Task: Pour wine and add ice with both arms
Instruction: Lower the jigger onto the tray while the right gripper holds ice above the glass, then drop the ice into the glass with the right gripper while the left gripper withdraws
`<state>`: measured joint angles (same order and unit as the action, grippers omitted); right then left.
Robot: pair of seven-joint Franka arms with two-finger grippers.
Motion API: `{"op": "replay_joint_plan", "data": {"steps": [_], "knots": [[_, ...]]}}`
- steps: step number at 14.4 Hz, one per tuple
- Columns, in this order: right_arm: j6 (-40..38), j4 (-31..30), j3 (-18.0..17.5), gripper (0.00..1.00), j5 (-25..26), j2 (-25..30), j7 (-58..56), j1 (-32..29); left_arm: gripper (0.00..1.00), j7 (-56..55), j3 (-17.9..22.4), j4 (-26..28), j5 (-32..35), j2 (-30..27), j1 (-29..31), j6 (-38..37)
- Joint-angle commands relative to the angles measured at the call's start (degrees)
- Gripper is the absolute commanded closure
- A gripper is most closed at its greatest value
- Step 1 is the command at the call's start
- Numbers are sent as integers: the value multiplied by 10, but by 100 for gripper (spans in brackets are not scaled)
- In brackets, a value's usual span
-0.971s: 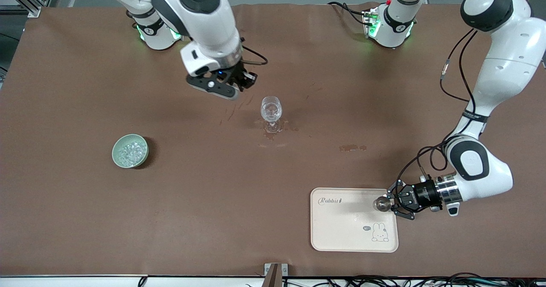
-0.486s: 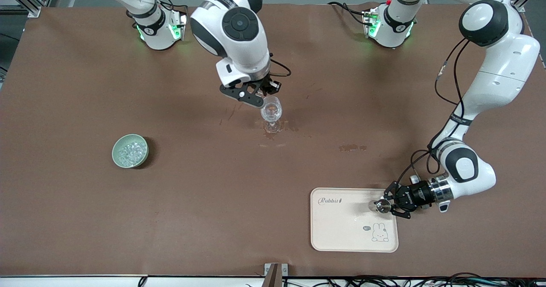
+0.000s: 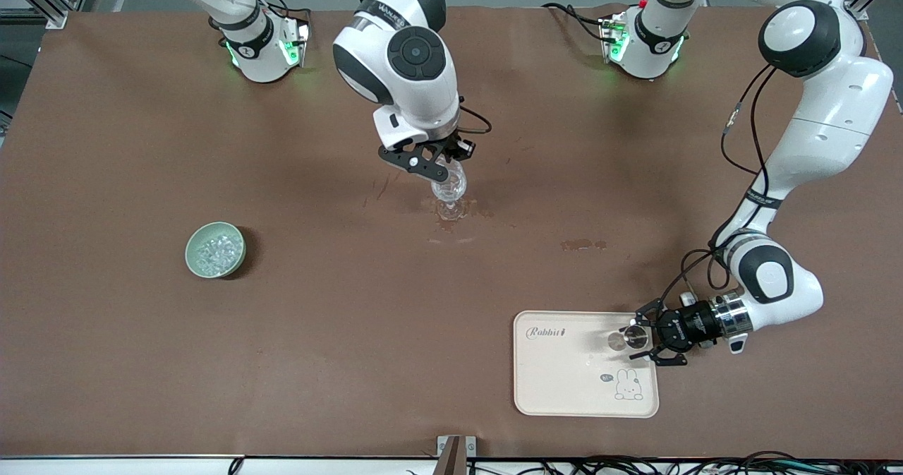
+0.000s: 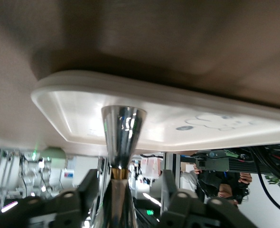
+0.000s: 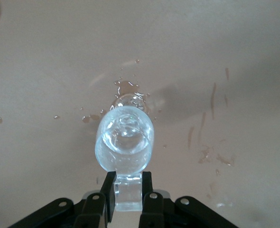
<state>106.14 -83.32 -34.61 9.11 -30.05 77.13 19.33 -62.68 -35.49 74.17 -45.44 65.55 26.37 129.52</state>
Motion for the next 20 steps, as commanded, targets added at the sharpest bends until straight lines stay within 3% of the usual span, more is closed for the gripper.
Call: {"op": "replay_joint_plan", "data": {"steps": [1, 5, 7, 9, 12, 15, 20], "knots": [[6, 16, -4, 98, 19, -23, 20, 11, 0, -4, 13, 10, 83, -42, 14, -58], [6, 16, -4, 97, 21, -25, 19, 11, 0, -4, 11, 9, 220, -101, 46, -187], [7, 16, -4, 95, 22, -26, 20, 11, 0, -1, 5, 8, 341, -151, 40, -263], [7, 16, -4, 93, 34, -33, 21, 12, 0, 3, -45, 6, 442, -174, 40, -317], [7, 15, -4, 93, 36, -33, 21, 12, 0, 3, -122, 4, 538, -176, 44, -363], [8, 16, -4, 90, 37, -37, 21, 12, 0, 12, -182, 4, 600, -226, 47, -406], [13, 16, -4, 83, 40, -38, 21, 11, 0, 66, -224, 4, 602, -279, 46, -407]]}}
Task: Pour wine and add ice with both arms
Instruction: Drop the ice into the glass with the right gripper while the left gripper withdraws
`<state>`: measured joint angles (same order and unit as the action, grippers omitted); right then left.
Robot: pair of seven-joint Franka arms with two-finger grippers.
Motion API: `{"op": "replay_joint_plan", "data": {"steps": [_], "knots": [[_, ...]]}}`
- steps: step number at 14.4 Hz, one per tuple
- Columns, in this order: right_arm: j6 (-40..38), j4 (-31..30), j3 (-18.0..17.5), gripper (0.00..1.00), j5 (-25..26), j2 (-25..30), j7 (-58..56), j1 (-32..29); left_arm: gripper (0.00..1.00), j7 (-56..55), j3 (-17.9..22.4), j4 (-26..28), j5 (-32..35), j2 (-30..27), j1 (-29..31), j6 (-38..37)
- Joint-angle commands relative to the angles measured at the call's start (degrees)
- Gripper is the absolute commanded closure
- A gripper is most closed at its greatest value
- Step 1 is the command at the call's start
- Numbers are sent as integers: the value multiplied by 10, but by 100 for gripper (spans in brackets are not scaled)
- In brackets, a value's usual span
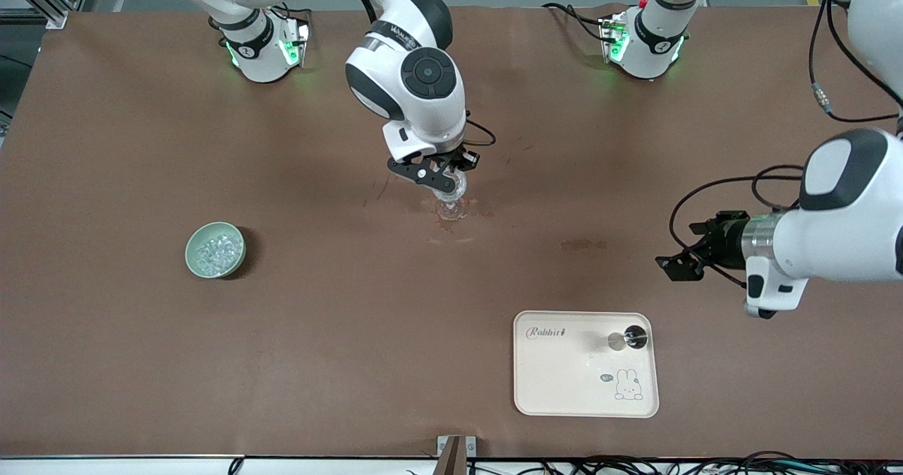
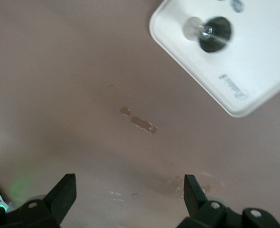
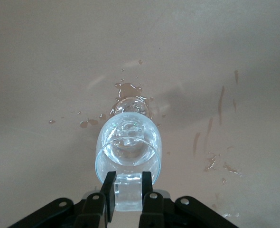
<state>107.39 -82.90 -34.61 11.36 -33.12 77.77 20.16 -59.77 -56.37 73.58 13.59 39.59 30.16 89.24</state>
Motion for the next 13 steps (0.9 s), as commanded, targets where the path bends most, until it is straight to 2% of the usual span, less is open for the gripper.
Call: {"op": "replay_joint_plan", "data": {"steps": [1, 4, 5, 7, 9, 11, 13], "knots": [[0, 12, -4, 82, 19, -7, 14, 3, 0, 69, -22, 10, 12, -33, 11, -4], [-1, 12, -4, 74, 19, -7, 13, 2, 0, 184, -9, 11, 17, -94, 9, -4], [-1, 12, -4, 71, 19, -7, 13, 2, 0, 218, 26, 14, 15, -123, -7, -5], [-1, 12, -4, 66, 19, -7, 13, 2, 0, 311, 149, 17, 3, -189, -92, -15], [-1, 12, -4, 64, 19, -7, 13, 2, 0, 375, 260, 17, -38, -234, -161, -29], [-1, 12, -4, 61, 19, -7, 12, 2, 0, 418, 345, 25, -69, -270, -213, -45], [-7, 20, -5, 48, 17, -3, 9, -6, 0, 467, 419, 49, -79, -310, -261, -45]]}}
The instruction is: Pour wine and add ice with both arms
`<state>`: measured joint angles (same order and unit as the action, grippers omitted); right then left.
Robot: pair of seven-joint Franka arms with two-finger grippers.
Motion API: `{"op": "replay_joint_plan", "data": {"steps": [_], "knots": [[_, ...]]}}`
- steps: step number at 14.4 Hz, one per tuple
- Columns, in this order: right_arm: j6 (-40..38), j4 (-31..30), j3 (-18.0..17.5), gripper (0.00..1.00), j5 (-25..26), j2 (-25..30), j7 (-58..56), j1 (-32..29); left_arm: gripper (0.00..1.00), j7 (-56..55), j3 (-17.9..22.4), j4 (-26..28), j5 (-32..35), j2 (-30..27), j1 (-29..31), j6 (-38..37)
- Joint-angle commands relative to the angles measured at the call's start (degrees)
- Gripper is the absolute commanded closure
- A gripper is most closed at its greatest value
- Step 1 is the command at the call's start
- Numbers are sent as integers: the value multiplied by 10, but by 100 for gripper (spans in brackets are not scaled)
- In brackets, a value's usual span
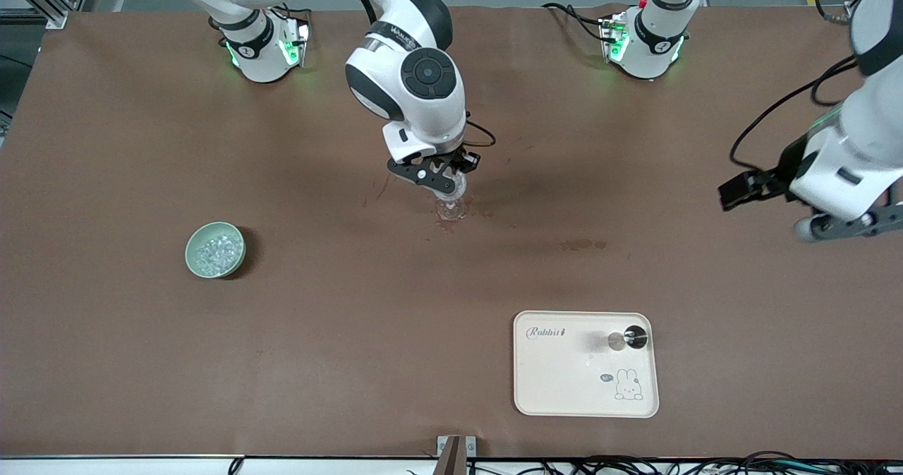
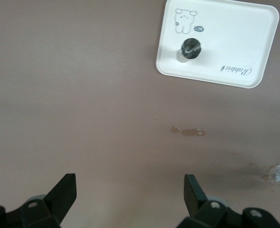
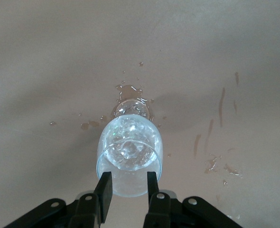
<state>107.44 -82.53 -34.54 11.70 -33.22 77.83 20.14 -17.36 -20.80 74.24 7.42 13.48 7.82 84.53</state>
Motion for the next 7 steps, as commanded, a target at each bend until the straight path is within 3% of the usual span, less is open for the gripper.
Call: {"op": "replay_joint_plan", "data": {"steps": [1, 3, 4, 5, 7], "knots": [[-13, 31, -5, 37, 12, 2, 7, -8, 0, 58, 95, 55, -25, -66, -57, 2], [-55, 55, -5, 13, 14, 20, 7, -19, 0, 81, 158, 83, -48, -99, -96, 3], [-70, 57, -4, 6, 15, 40, 8, -30, 0, 93, 181, 95, -55, -113, -112, 3], [-77, 56, -5, 0, 22, 64, 7, -43, 0, 101, 199, 109, -55, -128, -129, 4], [-102, 53, -5, 0, 28, 115, -21, -86, 0, 102, 212, 129, -55, -148, -144, 6]]}}
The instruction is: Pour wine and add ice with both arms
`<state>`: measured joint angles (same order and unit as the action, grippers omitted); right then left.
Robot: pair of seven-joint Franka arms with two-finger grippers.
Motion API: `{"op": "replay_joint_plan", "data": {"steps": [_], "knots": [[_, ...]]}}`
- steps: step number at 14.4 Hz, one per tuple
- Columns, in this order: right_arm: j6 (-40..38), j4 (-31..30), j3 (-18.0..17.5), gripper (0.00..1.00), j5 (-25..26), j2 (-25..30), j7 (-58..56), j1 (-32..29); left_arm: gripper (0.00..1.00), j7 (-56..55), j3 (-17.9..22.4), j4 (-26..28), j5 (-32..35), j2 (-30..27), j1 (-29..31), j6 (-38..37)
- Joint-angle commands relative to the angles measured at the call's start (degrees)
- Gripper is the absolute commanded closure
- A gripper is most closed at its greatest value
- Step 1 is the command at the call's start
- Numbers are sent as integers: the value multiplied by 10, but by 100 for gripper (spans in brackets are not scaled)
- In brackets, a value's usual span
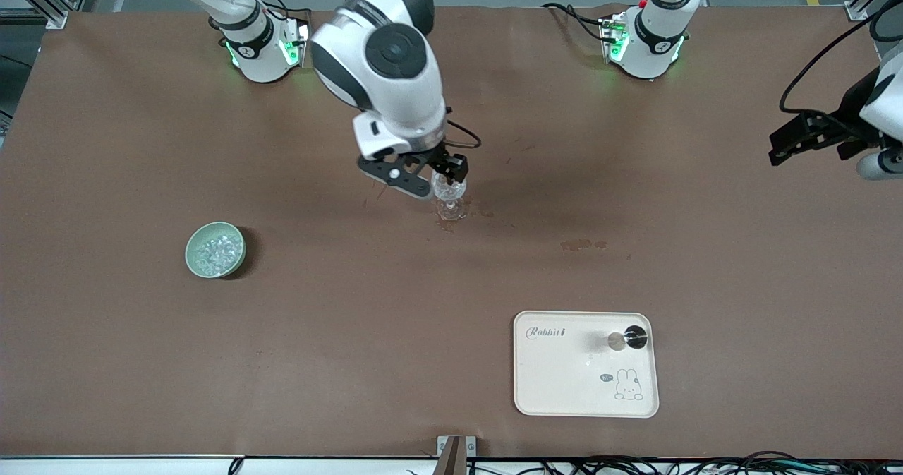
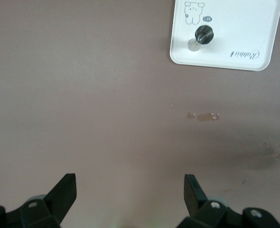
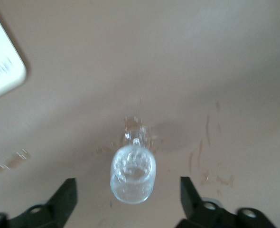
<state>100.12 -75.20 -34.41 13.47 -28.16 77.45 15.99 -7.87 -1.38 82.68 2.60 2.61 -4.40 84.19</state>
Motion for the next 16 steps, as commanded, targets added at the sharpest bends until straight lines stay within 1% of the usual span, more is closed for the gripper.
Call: {"op": "replay_joint_plan", "data": {"steps": [1, 3, 4, 6, 8, 11, 13, 15, 16], "knots": [[-54, -21, -5, 0, 11, 87, -53, -67, 0, 7, 20, 52, -7, -46, -24, 11], [-87, -21, 7, 0, 11, 132, -143, -111, 0, 7, 21, 57, -7, -52, -25, 11], [-98, -21, 32, 0, 10, 148, -185, -120, 0, 7, 21, 57, -7, -57, -25, 11], [-111, -21, 113, 0, -2, 179, -296, -119, 0, 7, 21, 62, -7, -62, -23, 11], [-141, -20, 167, 0, -28, 196, -380, -120, 0, 7, 20, 69, -7, -65, -19, 11], [-180, -21, 275, 0, -55, 223, -551, -120, 0, 2, 20, 83, -7, -74, -18, 11], [-184, -21, 340, 0, -79, 230, -632, -121, 0, 1, 18, 105, -6, -89, -18, 20], [-182, -21, 383, 0, -82, 230, -700, -123, 0, -1, 16, 109, -7, -91, -18, 19], [-180, -22, 400, 0, -96, 231, -726, -126, 0, -3, 16, 109, -7, -92, -18, 19]]}}
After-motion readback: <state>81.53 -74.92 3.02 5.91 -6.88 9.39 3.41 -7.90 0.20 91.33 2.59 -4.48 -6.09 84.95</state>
